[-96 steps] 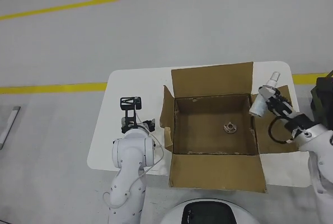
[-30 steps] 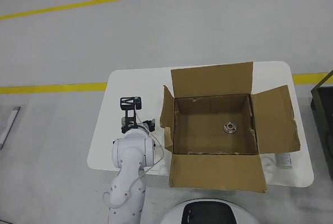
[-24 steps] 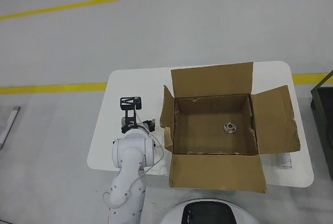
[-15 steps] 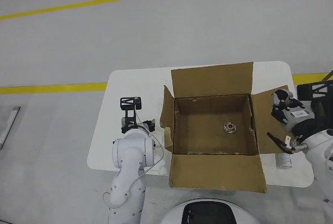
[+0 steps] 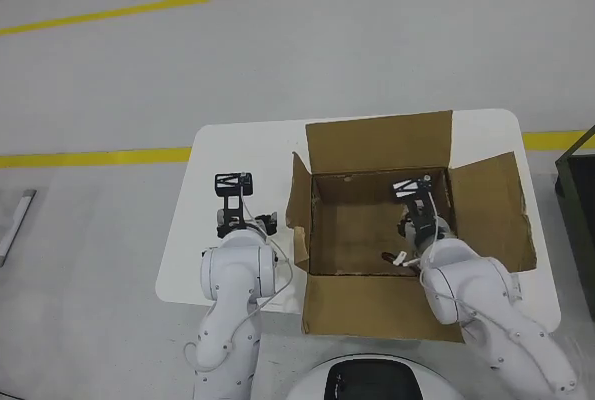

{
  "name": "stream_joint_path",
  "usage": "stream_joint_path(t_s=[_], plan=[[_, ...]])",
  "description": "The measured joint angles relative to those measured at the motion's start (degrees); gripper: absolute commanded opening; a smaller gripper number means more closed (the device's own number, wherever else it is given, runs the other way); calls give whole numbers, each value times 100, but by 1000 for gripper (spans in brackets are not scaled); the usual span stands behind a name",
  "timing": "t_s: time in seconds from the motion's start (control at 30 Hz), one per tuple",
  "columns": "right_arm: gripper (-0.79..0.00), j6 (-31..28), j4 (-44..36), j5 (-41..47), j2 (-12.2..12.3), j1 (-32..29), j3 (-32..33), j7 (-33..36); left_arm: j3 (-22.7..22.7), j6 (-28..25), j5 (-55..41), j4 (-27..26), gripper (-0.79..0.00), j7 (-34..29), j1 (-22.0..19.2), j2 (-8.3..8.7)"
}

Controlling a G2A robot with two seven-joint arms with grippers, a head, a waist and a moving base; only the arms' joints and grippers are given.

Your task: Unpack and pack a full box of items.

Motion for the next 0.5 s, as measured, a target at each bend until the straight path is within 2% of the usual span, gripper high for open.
stream_joint_path(t_s=[0.5], plan=[[-785,119,173,-64,-34,133,-100,101,0,0,0,0,0,0,0,0]])
